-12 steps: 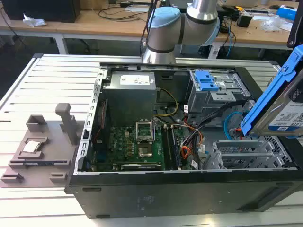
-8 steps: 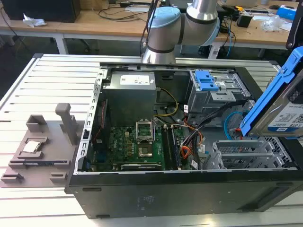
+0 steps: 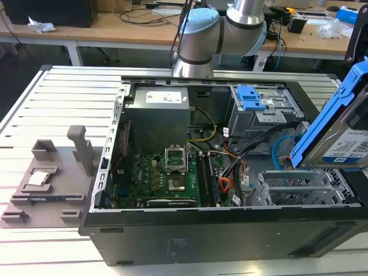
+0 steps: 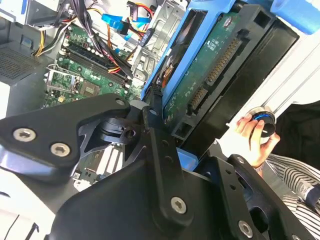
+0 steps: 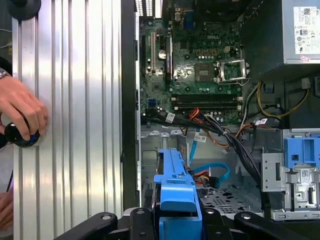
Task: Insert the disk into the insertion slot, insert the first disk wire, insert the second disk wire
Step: 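Insert the disk into the insertion slot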
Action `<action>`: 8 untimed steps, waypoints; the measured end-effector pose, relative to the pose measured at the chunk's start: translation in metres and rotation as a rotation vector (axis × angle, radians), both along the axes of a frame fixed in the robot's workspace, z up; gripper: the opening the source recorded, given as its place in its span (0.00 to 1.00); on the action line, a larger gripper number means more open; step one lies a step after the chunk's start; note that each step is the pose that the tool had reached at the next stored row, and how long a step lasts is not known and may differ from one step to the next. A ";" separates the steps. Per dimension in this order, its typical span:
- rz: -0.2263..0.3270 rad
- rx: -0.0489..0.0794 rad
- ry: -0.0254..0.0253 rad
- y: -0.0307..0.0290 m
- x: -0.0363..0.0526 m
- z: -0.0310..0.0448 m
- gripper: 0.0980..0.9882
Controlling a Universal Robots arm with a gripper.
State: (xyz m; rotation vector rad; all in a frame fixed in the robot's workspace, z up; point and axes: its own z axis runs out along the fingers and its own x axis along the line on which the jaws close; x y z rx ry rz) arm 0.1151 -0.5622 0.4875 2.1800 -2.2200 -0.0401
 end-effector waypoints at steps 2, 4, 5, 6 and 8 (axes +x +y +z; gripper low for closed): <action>0.000 0.000 0.0000 0.0000 0.0000 -0.0011 0.30; 0.000 0.000 0.0000 0.0000 0.0000 -0.0027 0.30; 0.000 0.000 0.0000 0.0000 0.0000 -0.0032 0.30; 0.000 0.000 0.0000 0.0000 0.0000 -0.0041 0.30; 0.000 0.000 0.0000 0.0000 0.0000 -0.0057 0.30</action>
